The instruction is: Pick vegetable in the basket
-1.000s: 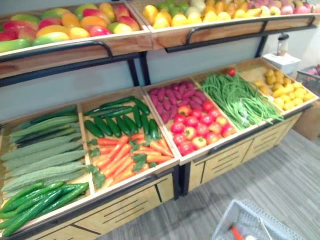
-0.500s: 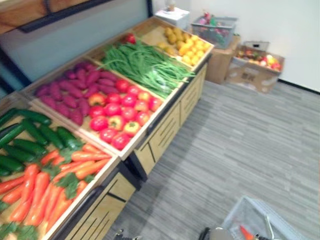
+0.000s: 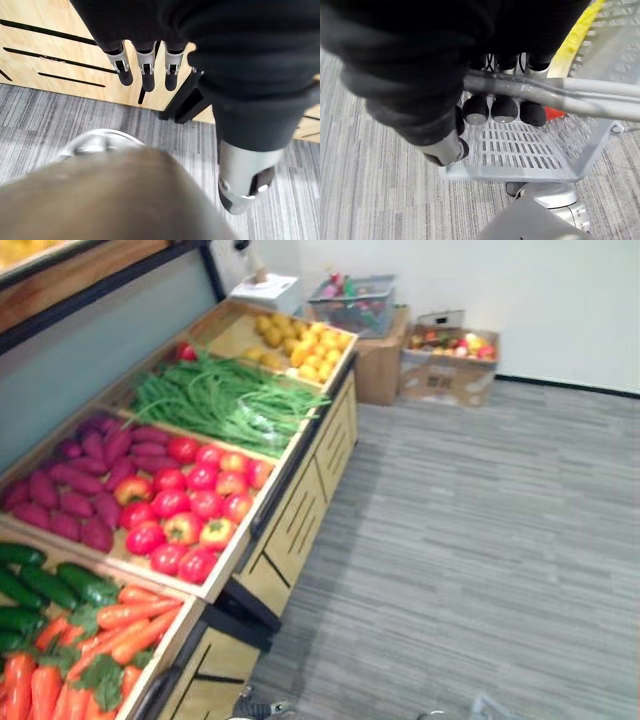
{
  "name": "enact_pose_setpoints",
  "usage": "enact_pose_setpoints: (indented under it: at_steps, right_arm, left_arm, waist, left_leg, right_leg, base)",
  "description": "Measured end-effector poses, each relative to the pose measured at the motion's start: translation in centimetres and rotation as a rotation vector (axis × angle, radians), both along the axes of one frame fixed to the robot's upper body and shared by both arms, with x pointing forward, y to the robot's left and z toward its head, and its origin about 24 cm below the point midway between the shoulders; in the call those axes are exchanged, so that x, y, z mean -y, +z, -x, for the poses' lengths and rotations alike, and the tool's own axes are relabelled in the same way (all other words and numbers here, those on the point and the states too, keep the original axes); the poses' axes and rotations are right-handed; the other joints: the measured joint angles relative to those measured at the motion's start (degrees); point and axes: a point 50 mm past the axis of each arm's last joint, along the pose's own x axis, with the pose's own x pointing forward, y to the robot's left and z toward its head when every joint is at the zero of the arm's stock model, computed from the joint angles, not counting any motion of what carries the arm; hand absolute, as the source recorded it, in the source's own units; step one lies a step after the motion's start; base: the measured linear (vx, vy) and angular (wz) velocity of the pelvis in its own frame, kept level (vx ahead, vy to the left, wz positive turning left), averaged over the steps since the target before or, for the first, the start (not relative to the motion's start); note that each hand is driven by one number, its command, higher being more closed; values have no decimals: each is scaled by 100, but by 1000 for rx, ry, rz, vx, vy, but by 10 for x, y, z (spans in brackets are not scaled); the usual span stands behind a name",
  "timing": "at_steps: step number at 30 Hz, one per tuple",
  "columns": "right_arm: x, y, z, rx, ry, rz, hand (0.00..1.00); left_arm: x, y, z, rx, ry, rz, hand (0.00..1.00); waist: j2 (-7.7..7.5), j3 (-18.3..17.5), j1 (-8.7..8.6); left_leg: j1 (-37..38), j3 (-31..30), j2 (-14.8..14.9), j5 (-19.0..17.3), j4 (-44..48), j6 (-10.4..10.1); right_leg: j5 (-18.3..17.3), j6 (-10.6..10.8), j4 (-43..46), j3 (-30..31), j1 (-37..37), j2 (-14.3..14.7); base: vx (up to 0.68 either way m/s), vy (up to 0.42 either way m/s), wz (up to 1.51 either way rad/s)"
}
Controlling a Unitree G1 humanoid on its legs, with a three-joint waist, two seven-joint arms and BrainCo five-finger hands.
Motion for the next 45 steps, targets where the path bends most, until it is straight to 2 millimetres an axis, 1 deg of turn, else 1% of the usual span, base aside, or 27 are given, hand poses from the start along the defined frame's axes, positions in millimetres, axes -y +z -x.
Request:
enact_pose_setpoints:
  at_steps: [1, 2, 3, 4, 5, 6, 8, 9, 10, 13, 14, 15, 17, 18, 19, 21, 23, 25, 29, 32, 37, 45]
  right_arm:
    - [7, 2, 0, 2, 3, 20, 100]
    - [15, 5, 0, 14, 15, 50, 100]
    - [18, 6, 0, 17, 31, 63, 100]
    - [17, 6, -3, 29, 58, 66, 100]
    - [16, 7, -7, 38, 61, 65, 100]
    - [15, 6, -7, 39, 59, 61, 100]
    - [11, 5, -6, 33, 56, 47, 100]
    - [9, 4, -5, 32, 55, 38, 100]
    - [7, 3, -5, 30, 55, 29, 100]
    - [1, 1, -4, 24, 71, 7, 100]
    - [0, 1, -2, 16, 83, 2, 100]
    - [-1, 0, 1, 8, 91, -2, 100]
    - [-2, 0, -1, 11, 95, -6, 100]
    - [-4, 0, -3, 14, 99, -10, 100]
    - [-5, 0, -3, 14, 104, -13, 100]
    - [-8, -1, -3, 6, 119, -25, 100]
    - [-14, -3, 1, -7, 135, -44, 100]
    - [-17, -4, 3, -19, 150, -59, 100]
    - [-18, -5, 10, -41, 145, -68, 100]
    - [-18, -6, 19, -61, 136, -69, 100]
    - [-15, -5, 19, -61, 136, -62, 100]
    - [-15, -5, 19, -55, 123, -65, 100]
  left_arm:
    - [4, -1, 3, -7, 12, 7, 0]
    - [8, -3, 6, -12, 21, 17, 0]
    - [8, -3, 6, -13, 28, 19, 0]
    - [6, -2, 6, -8, 41, 19, 0]
    - [3, -1, 5, -1, 46, 15, 0]
    - [1, -1, 3, 5, 50, 12, 0]
    - [0, -1, 3, 3, 42, 8, 0]
    - [-1, -1, 4, 0, 39, 4, 0]
    - [-1, -1, 5, -4, 25, 3, 0]
    - [-2, -2, 14, -30, 10, -1, 0]
    - [-2, -3, 20, -48, 13, 0, 0]
    - [-2, -4, 22, -54, 14, 1, 0]
    - [-2, -5, 26, -73, 11, 4, 0]
    - [-1, -5, 25, -72, 5, 8, 0]
    - [-2, -5, 24, -70, 3, 8, 0]
    - [-4, -4, 23, -68, 0, 5, 0]
    - [-9, -3, 23, -69, -1, -2, 0]
    - [-10, -3, 24, -73, 0, -5, 0]
    - [-8, -4, 25, -77, 2, 0, 0]
    - [-7, -4, 26, -80, 2, 3, 0]
    - [-5, -5, 28, -87, 2, 9, 0]
    - [-2, -6, 31, -88, 33, 27, 0]
  waist:
    - [74, 29, -4]
    - [170, 23, 23]
    - [129, 7, 46]
    - [91, -68, 63]
    - [19, -59, 50]
    - [-33, -50, 51]
    - [-41, -58, 50]
    - [-40, -73, 49]
    - [-47, -77, 52]
    - [-89, -114, 62]
    - [-121, -162, 62]
    - [-171, -238, 67]
    - [-174, -306, 63]
    - [-191, -307, 65]
    - [-174, -317, 64]
    - [-249, -277, 59]
    - [-340, -330, 70]
    - [-360, -352, 78]
    - [-337, -397, 79]
    - [-292, -453, 78]
    - [-225, -519, 79]
    - [-229, -583, 95]
  left_leg:
    - [46, -529, -258, 104, -567, -7]
    - [178, -827, -348, 364, -990, -55]
    - [229, -924, -416, 358, -1052, -68]
    - [242, -1033, -560, 357, -1193, -69]
    - [239, -1130, -640, 355, -1327, -73]
    - [248, -1182, -671, 350, -1493, -80]
    - [378, -1167, -688, 270, -2019, -193]
    - [437, -1174, -709, 268, -2292, -194]
    - [505, -1173, -762, 274, -2552, -190]
    - [609, -1082, -852, 314, -2696, -158]
    - [690, -969, -887, 319, -2787, -149]
    - [698, -868, -925, 317, -2823, -147]
    - [711, -752, -948, 316, -2875, -147]
    - [729, -660, -944, 313, -2875, -150]
    - [745, -647, -947, 313, -2876, -149]
    - [793, -639, -951, 314, -2883, -148]
    - [794, -634, -953, 318, -2910, -146]
    - [801, -640, -968, 336, -2967, -128]
    - [802, -708, -982, 361, -3019, -125]
    - [893, -864, -986, 458, -3209, -148]
    - [916, -965, -966, 489, -3274, -161]
    - [1019, -954, -966, 490, -3300, -160]
  right_leg:
    - [46, 70, -11, 167, -2, -21]
    - [86, 151, -67, 319, -18, 50]
    - [158, 200, -199, 390, 11, 40]
    - [257, 265, -443, 407, 29, -44]
    - [343, 285, -560, 405, 19, -85]
    - [418, 304, -637, 398, -6, -106]
    - [522, 336, -767, 285, -48, -86]
    - [540, 339, -789, 254, -85, -78]
    - [599, 395, -801, 244, -126, -81]
    - [653, 444, -796, 370, -185, -161]
    - [663, 461, -788, 473, -224, -190]
    - [663, 463, -725, 578, -327, -208]
    - [655, 452, -497, 703, -526, -229]
    - [652, 448, -365, 724, -639, -227]
    - [653, 448, -355, 731, -644, -227]
    - [654, 448, -371, 736, -606, -224]
    - [675, 450, -440, 730, -594, -221]
    - [780, 460, -658, 687, -492, -218]
    - [953, 472, -1081, 540, -251, -212]
    - [961, 473, -1218, 336, -62, -178]
    - [961, 470, -1296, 245, 39, -138]
    - [959, 464, -1304, 254, 117, -136]
  base:
    - [-78, 206, -88]
    - [-53, 168, -73]
    - [-25, 179, -47]
    - [-17, 179, -16]
    - [-36, 185, -1]
    - [-67, 170, 18]
    - [-73, 152, 21]
    - [-64, 134, 18]
    - [-50, 91, 10]
    - [-34, 61, -21]
    - [-1, 68, -41]
    - [23, 80, -42]
    - [33, 49, -37]
    - [19, 26, -34]
    - [16, 18, -22]
    - [12, 0, -5]
    - [0, 0, 0]
    - [0, 0, 0]
    - [22, -15, 10]
    - [51, -50, 27]
    - [35, -28, 11]
    - [-4, 0, 0]
